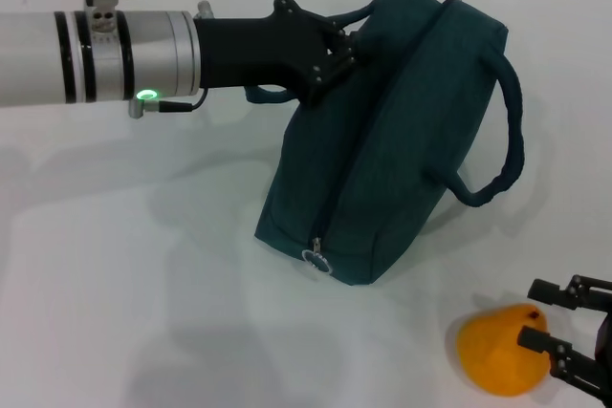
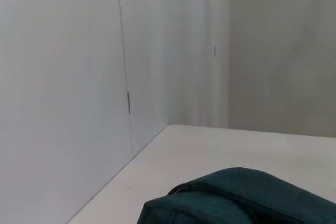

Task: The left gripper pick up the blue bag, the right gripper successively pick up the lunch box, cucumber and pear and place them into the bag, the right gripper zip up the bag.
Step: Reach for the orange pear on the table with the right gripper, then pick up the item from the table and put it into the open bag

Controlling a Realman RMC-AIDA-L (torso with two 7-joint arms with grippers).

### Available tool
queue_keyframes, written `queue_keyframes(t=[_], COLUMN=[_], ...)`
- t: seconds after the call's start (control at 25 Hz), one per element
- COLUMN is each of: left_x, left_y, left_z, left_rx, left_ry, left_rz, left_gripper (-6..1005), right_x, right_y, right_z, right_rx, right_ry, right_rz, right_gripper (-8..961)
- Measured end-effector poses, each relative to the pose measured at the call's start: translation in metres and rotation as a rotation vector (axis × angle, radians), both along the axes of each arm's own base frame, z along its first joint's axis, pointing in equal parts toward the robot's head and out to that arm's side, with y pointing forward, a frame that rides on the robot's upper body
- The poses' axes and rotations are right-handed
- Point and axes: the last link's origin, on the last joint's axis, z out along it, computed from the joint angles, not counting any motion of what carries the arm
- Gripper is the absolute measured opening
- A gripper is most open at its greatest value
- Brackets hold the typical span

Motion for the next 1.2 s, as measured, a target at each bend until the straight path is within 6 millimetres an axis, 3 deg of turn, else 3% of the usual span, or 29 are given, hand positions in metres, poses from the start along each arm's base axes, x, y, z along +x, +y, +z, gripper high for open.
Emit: queue_keyframes(t=[0.4, 0.96, 1.2], left_x=[-0.0013, -0.0019, -0.0018], left_y=[0.0021, 0.002, 0.0017], left_z=[-0.0003, -0.0002, -0.0006], left_rx=[0.014, 0.014, 0.013], left_ry=[0.009, 0.009, 0.008], left_rz=[0.008, 0.01, 0.011], left_gripper=[46, 46, 46], right_x=[0.002, 0.0022, 0.003], right_y=[-0.0005, 0.0033, 0.005], right_z=[0.0006, -0.0008, -0.002], right_rx=[-0.002, -0.023, -0.023], right_ry=[0.018, 0.019, 0.012], right_rz=[-0.035, -0.055, -0.065], right_gripper=[306, 305, 131])
